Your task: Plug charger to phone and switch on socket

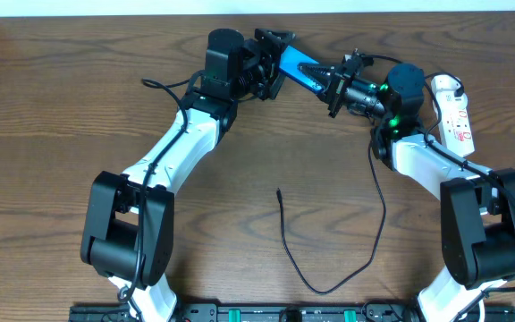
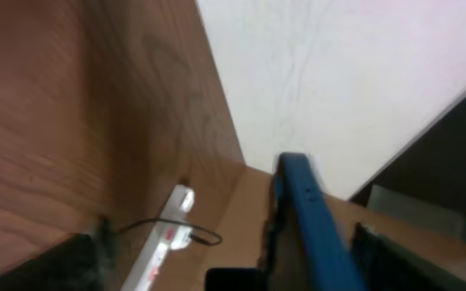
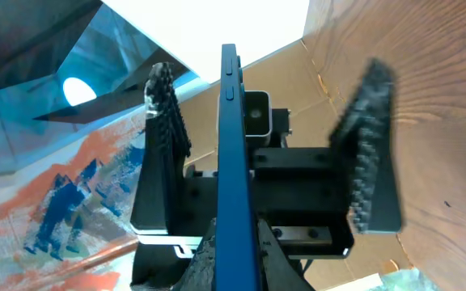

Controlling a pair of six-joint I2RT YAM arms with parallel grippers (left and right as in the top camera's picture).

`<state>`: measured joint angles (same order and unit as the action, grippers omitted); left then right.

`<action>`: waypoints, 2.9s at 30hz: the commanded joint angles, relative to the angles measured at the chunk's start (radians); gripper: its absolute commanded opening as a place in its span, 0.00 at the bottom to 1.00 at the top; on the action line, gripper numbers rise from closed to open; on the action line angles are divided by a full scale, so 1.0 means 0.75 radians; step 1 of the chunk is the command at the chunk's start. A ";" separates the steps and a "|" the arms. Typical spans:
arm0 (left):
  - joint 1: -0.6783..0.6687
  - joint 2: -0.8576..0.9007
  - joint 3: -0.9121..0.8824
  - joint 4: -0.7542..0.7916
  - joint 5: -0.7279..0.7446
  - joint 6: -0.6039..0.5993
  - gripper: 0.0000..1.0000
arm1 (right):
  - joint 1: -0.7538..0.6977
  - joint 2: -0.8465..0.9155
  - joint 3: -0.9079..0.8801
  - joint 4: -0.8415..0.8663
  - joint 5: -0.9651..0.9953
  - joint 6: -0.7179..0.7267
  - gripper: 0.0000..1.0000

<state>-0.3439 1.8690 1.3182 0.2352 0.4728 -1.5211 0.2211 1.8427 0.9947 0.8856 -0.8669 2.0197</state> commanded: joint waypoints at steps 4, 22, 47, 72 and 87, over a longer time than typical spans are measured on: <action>0.001 0.010 0.008 -0.013 -0.017 0.005 0.90 | 0.012 -0.006 0.038 0.014 -0.070 -0.037 0.01; 0.001 0.010 0.008 -0.013 -0.017 -0.075 0.47 | 0.014 -0.006 0.038 -0.026 -0.084 -0.062 0.01; 0.001 0.010 0.008 -0.012 -0.017 -0.090 0.23 | 0.062 -0.006 0.038 -0.091 -0.126 -0.099 0.01; 0.012 0.010 0.008 -0.013 -0.017 -0.082 0.07 | 0.045 -0.006 0.038 -0.094 -0.218 -0.173 0.99; 0.372 0.010 0.008 -0.100 0.786 0.562 0.07 | -0.197 -0.006 0.037 -0.095 -0.644 -0.541 0.99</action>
<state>-0.1173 1.8748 1.3167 0.1730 0.7696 -1.3323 0.0872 1.8442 1.0019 0.8120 -1.2339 1.7535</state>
